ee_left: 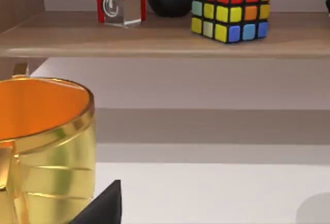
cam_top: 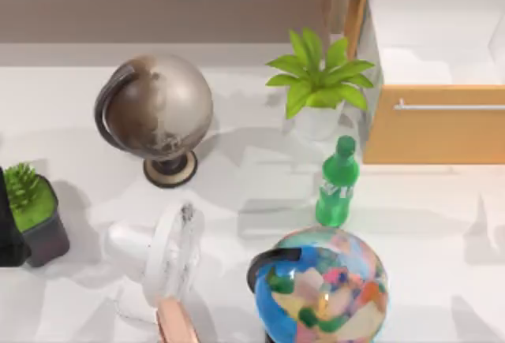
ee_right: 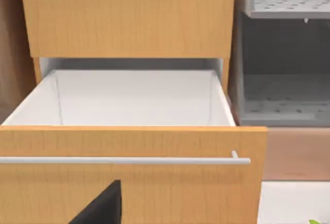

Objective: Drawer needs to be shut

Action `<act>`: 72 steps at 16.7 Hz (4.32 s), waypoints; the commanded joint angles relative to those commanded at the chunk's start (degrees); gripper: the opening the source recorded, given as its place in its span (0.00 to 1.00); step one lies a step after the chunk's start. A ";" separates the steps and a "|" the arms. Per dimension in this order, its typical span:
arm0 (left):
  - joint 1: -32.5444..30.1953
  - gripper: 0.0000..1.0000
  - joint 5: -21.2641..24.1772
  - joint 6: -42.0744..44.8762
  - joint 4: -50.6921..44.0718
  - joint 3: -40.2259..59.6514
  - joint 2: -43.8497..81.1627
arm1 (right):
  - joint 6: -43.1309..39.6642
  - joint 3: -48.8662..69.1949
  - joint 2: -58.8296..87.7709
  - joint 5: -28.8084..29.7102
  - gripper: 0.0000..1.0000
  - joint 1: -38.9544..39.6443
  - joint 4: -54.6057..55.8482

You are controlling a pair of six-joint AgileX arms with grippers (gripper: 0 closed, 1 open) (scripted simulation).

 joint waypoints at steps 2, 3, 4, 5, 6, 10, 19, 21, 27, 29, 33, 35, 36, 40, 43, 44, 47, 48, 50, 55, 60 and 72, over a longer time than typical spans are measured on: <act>0.00 1.00 0.00 0.00 0.00 0.00 0.00 | 0.00 0.07 0.12 -0.05 1.00 -0.09 0.10; 0.00 1.00 0.00 0.00 0.00 0.00 0.00 | 0.00 0.46 0.78 -0.32 1.00 -0.54 0.62; 0.00 1.00 0.00 0.00 0.00 0.00 0.00 | 0.00 1.18 2.07 -0.86 1.00 -1.33 1.59; 0.00 1.00 0.00 0.00 0.00 0.00 0.00 | 0.01 2.15 3.98 -1.65 1.00 -2.34 2.91; 0.00 1.00 0.00 0.00 0.00 0.00 0.00 | 0.02 3.32 6.47 -2.64 1.00 -3.49 4.49; 0.00 1.00 0.00 0.00 0.00 0.00 0.00 | 0.22 9.67 21.18 -8.50 1.00 -9.16 13.05; 0.00 1.00 0.00 0.00 0.00 0.00 0.00 | 0.79 23.17 54.20 -20.98 1.00 -21.20 31.24; 0.00 1.00 0.00 0.00 0.00 0.00 0.00 | 0.83 24.27 56.69 -21.91 1.00 -22.29 32.73; 0.00 1.00 0.00 0.00 0.00 0.00 0.00 | 0.80 24.14 56.79 -21.89 1.00 -22.20 32.79; 0.00 1.00 0.00 0.00 0.00 0.00 0.00 | -0.97 23.50 57.91 -20.81 1.00 -21.51 34.10; 0.00 1.00 0.00 0.00 0.00 0.00 0.00 | -10.96 20.29 64.17 -15.60 1.00 -16.97 41.53; 0.00 1.00 0.00 0.00 0.00 0.00 0.00 | -18.44 18.22 68.81 -12.04 1.00 -13.32 47.11; 0.00 1.00 0.00 0.00 0.00 0.00 0.00 | -22.64 17.18 71.40 -10.10 1.00 -11.25 50.23; 0.00 1.00 0.00 0.00 0.00 0.00 0.00 | -41.25 13.49 82.91 -1.62 1.00 -2.06 64.10; 0.00 1.00 0.00 0.00 0.00 0.00 0.00 | -55.71 11.88 91.91 5.07 1.00 4.87 74.99; 0.00 1.00 0.00 0.00 0.00 0.00 0.00 | -60.35 11.59 94.81 7.26 1.00 7.04 78.50; 0.00 1.00 0.00 0.00 0.00 0.00 0.00 | -72.96 11.37 102.78 13.36 1.00 12.78 88.10; 0.00 1.00 0.00 0.00 0.00 0.00 0.00 | -76.57 11.46 105.09 15.16 1.00 14.39 90.87; 0.00 1.00 0.00 0.00 0.00 0.00 0.00 | -82.62 11.74 109.00 18.25 1.00 17.05 95.56; 0.00 1.00 0.00 0.00 0.00 0.00 0.00 | -89.10 12.32 113.31 21.70 1.00 19.86 100.68; 0.00 1.00 0.00 0.00 0.00 0.00 0.00 | -89.02 12.33 113.41 21.52 1.00 19.59 100.44; 0.00 1.00 0.00 0.00 0.00 0.00 0.00 | -89.12 17.72 114.25 19.52 0.85 17.66 96.26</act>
